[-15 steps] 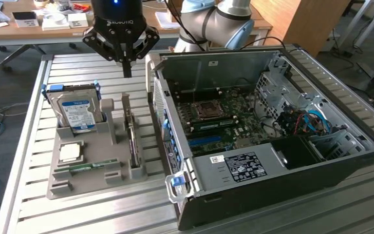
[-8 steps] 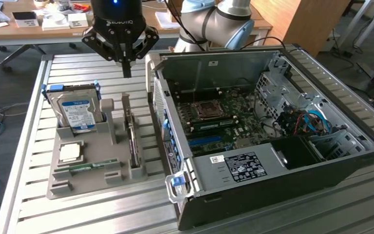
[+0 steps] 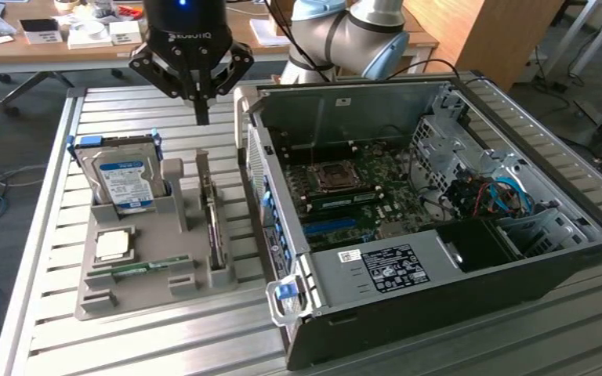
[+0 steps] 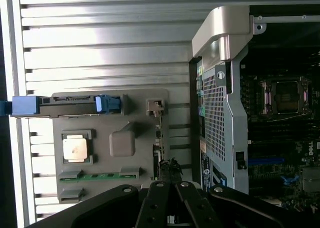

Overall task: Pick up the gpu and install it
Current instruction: 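Reach for the gpu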

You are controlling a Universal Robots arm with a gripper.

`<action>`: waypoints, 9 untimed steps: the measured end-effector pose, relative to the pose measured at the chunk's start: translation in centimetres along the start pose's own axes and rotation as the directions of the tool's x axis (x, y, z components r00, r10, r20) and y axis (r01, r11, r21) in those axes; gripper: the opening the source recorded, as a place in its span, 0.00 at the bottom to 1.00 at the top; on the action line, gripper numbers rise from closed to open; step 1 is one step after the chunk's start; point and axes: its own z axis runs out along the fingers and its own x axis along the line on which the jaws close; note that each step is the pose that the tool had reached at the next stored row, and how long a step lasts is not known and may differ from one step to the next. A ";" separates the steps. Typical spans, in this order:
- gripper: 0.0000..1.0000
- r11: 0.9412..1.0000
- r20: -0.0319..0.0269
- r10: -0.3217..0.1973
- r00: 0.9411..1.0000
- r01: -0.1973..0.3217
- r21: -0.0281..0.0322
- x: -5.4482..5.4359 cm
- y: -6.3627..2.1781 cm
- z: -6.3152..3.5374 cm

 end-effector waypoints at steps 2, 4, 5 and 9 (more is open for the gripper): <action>0.11 1.000 0.000 0.000 1.000 0.000 0.000 0.0 0.00 0.00; 0.11 1.000 0.000 0.000 1.000 0.000 0.000 0.0 0.00 0.00; 0.11 1.000 0.000 0.000 1.000 0.000 0.000 0.0 0.00 -0.01; 0.11 1.000 0.000 0.000 1.000 0.000 0.000 0.0 -0.24 -0.02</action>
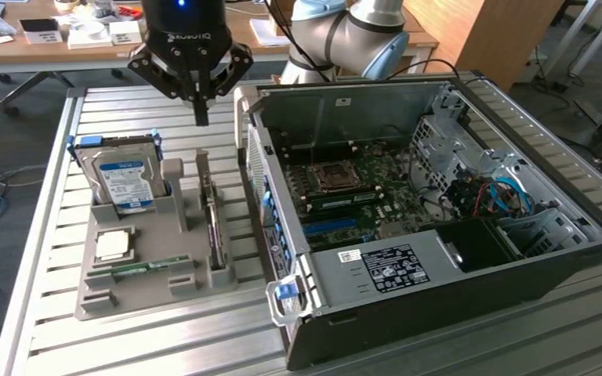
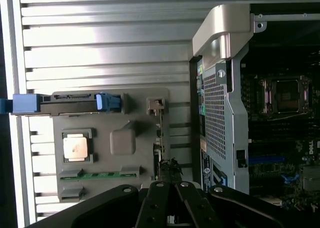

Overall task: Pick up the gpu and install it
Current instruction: 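Reach for the gpu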

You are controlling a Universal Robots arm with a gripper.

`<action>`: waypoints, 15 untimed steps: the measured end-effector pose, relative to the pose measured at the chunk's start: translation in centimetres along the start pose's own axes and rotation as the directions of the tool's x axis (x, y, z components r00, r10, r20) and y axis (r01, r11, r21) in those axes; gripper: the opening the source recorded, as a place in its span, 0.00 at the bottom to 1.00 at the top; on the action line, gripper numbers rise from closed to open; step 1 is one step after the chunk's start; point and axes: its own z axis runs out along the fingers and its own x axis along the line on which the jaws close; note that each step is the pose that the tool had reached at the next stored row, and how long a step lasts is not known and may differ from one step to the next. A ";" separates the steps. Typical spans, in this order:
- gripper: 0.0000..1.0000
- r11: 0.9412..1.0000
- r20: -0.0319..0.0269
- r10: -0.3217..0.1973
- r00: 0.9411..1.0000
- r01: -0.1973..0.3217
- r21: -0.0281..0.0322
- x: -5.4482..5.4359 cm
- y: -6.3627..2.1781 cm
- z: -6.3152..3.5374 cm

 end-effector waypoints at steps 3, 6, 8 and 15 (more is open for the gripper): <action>0.11 1.000 0.000 0.000 1.000 0.000 0.000 0.0 -0.43 -0.02; 0.11 1.000 0.000 0.000 1.000 0.000 0.000 0.0 -1.14 -0.05; 0.11 1.000 0.000 0.000 1.000 0.000 0.000 0.0 -1.63 -0.07; 0.11 1.000 0.000 0.000 1.000 0.000 0.000 0.0 -3.12 -0.13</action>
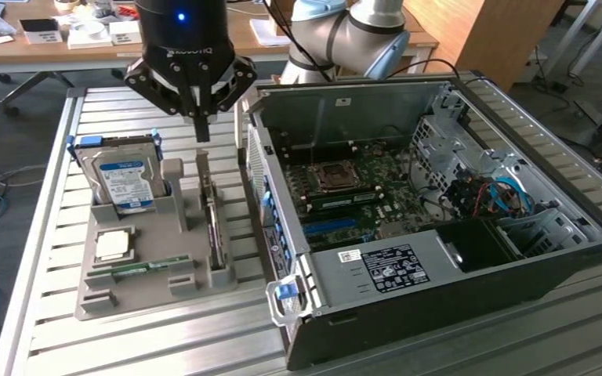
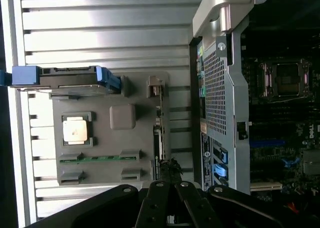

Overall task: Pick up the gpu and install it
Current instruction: 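Reach for the gpu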

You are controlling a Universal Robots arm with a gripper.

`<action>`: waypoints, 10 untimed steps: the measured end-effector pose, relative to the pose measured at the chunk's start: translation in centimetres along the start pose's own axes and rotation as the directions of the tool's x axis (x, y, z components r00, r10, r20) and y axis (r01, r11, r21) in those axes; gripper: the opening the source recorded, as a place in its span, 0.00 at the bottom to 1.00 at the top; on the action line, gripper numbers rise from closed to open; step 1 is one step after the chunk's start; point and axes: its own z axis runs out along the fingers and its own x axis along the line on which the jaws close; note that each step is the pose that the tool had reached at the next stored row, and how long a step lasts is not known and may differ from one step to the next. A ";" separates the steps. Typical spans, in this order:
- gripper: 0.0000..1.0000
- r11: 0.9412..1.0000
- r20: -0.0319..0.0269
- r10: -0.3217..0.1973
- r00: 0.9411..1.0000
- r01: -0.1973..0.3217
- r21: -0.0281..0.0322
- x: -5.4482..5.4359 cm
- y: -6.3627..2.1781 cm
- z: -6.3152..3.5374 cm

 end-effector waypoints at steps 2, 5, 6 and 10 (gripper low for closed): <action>0.11 1.000 0.000 0.000 1.000 0.000 0.000 0.0 -0.29 0.00; 0.11 1.000 0.000 0.000 1.000 0.000 0.000 0.1 -0.63 0.01; 0.11 1.000 0.000 0.000 1.000 0.000 0.000 0.2 -0.73 0.02; 0.11 1.000 0.000 0.000 1.000 0.000 0.000 0.3 -0.94 0.06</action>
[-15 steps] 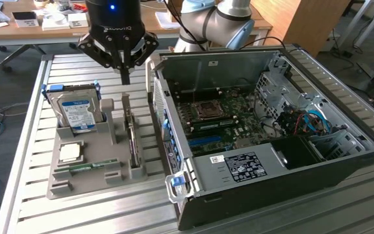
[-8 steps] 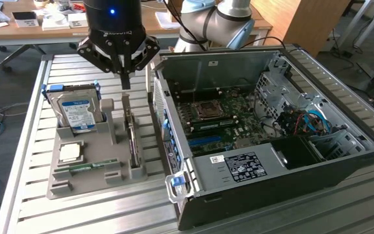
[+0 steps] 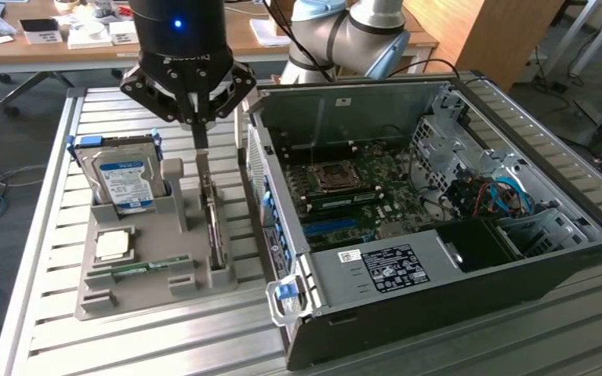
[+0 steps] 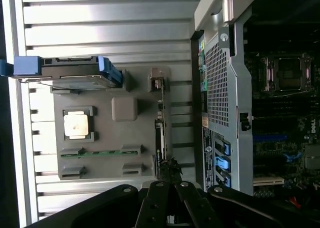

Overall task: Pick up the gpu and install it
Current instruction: 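Reach for the gpu, then pick up the gpu and move the gpu toward the slot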

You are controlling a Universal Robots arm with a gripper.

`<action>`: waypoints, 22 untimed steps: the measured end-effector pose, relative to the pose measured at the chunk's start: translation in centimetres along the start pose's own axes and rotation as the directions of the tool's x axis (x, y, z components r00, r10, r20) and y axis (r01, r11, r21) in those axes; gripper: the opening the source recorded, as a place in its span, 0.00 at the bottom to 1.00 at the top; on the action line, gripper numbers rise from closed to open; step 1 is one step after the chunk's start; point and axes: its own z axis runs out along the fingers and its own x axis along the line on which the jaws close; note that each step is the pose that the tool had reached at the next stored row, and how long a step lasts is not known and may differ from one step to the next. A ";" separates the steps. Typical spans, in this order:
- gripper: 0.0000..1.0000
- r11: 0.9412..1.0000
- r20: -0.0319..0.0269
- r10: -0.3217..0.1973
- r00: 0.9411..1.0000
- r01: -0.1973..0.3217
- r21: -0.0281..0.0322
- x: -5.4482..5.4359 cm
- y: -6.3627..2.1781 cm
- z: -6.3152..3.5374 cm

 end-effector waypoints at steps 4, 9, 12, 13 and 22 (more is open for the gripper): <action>0.11 1.000 0.000 0.000 1.000 0.000 0.000 0.1 -0.02 0.00; 0.11 1.000 0.000 0.000 1.000 0.000 0.000 0.5 -0.05 0.01; 0.11 1.000 0.000 0.000 1.000 0.000 0.000 0.7 -0.06 0.02; 0.11 1.000 0.000 0.000 1.000 0.000 0.000 0.7 -0.06 0.02; 0.11 1.000 0.000 0.000 1.000 0.000 0.000 0.7 -0.06 0.02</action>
